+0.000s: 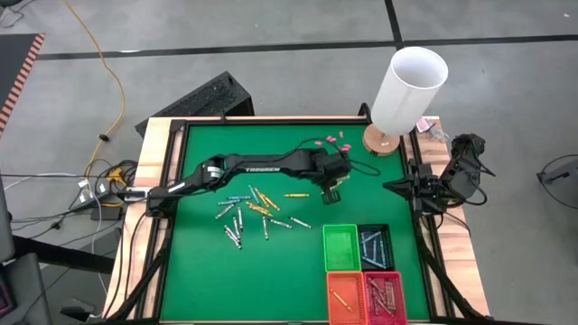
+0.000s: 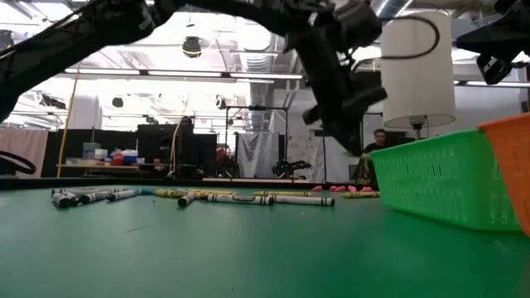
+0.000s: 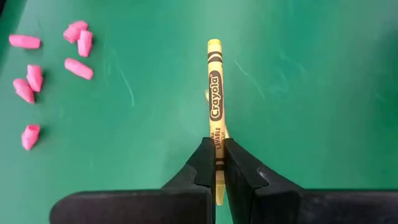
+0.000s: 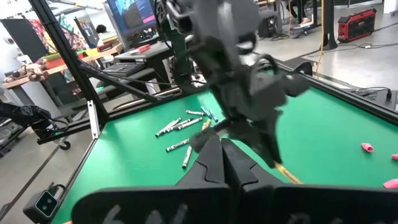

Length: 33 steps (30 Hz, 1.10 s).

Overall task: Sort crayons
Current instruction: Put the light green crayon into the orange bin

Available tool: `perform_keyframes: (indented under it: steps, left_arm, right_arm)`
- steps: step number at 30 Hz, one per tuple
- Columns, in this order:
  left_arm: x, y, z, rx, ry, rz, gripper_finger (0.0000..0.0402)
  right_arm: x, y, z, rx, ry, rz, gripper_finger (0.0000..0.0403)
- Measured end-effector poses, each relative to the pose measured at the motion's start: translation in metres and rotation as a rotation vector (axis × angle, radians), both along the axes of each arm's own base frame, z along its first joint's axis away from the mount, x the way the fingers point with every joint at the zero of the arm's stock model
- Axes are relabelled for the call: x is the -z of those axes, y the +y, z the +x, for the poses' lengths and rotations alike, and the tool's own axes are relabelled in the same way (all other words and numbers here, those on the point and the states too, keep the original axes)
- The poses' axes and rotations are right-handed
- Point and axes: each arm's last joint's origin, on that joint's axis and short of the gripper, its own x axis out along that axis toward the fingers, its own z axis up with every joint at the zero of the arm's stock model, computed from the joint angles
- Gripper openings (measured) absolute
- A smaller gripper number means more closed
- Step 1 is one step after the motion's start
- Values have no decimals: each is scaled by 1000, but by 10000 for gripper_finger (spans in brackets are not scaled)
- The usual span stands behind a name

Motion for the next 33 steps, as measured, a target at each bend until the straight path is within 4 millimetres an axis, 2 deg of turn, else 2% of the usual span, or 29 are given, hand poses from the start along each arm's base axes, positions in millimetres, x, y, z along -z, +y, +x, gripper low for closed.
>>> perform_keyframes:
  steps: [3, 6, 9, 14, 17, 21, 26, 31, 33]
  left_arm:
    - [-17, -16, -6, 14, -8, -9, 0]
    - [-36, -44, -12, 56, -24, -10, 0]
    - [-50, -81, -15, 114, -67, -17, 0]
    - [-60, -153, -18, 251, -153, -21, 0]
    - [-66, -199, -19, 365, -267, -42, 0]
    - [-75, -246, -25, 527, -397, -74, 0]
    - [-71, -273, -30, 673, -439, -83, 4]
    - [-59, -276, -26, 668, -427, -114, 3]
    - [-48, -276, -22, 656, -405, -123, 2]
  right_arm:
    - [0, 0, 0, 0, 0, 0, 0]
    - [0, 0, 0, 1, -1, 1, 0]
    - [0, 0, 0, 2, -1, 0, 0]
    - [0, 0, 0, 6, -1, -1, 0]
    - [0, 0, 0, 11, -1, -2, 0]
    - [0, 0, 0, 13, -2, -2, 0]
    - [0, -1, 0, 27, -5, 7, 0]
    - [0, -1, 0, 29, -7, 18, 0]
    - [0, -1, 0, 30, -8, 29, 0]
